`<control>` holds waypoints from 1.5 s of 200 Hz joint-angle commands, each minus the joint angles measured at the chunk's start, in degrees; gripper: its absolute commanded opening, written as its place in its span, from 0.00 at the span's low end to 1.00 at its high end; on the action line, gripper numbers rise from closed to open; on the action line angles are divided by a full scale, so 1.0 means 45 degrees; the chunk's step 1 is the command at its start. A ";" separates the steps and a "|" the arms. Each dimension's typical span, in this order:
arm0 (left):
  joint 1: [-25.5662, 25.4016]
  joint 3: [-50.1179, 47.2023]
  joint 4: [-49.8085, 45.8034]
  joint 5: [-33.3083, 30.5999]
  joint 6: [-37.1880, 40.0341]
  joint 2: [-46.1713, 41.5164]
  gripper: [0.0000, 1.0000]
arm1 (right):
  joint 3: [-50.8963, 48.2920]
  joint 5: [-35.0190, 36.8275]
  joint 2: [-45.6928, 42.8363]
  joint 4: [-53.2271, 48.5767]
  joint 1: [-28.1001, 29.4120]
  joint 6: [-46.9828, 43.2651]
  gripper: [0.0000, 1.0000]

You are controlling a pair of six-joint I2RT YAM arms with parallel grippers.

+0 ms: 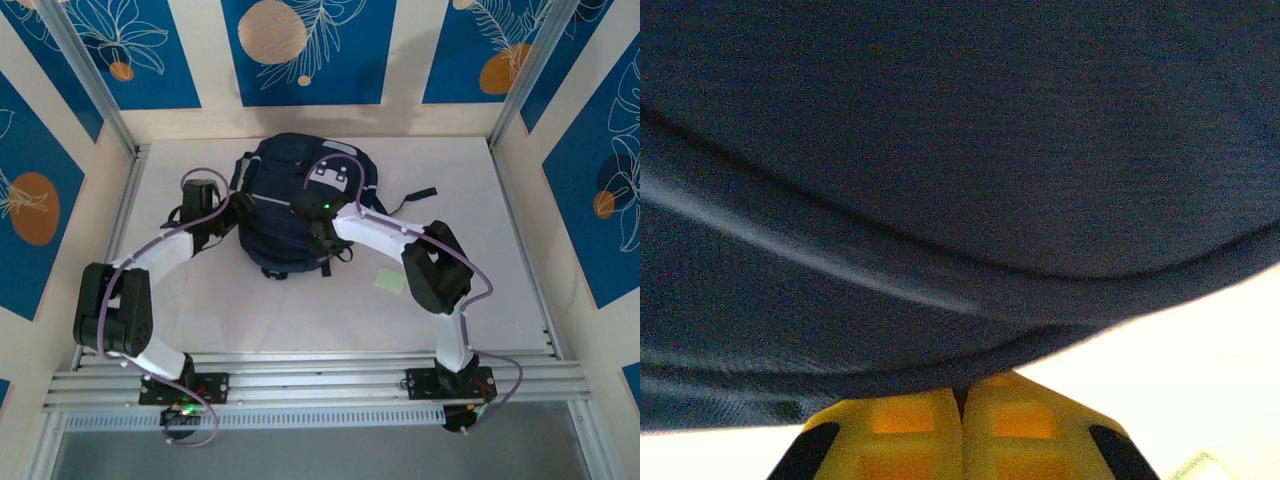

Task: Pack the student bag
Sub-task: Zip the student bag at the top-center of the table.

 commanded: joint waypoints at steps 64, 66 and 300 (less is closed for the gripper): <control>-0.0501 -0.3810 -0.1085 -0.0392 -0.2099 -0.4216 0.81 | 0.1271 -0.6504 0.0471 0.4173 -0.0952 0.3000 0.00; -0.0520 -0.3872 -0.1001 -0.0410 -0.2156 -0.4195 0.81 | 0.1214 -0.6641 0.0455 0.4268 -0.0966 0.3036 0.00; -0.0332 -0.3958 0.1347 -0.3215 -0.0281 -0.2400 0.00 | 0.1328 0.3003 0.1094 0.0713 -0.4595 -0.3974 0.00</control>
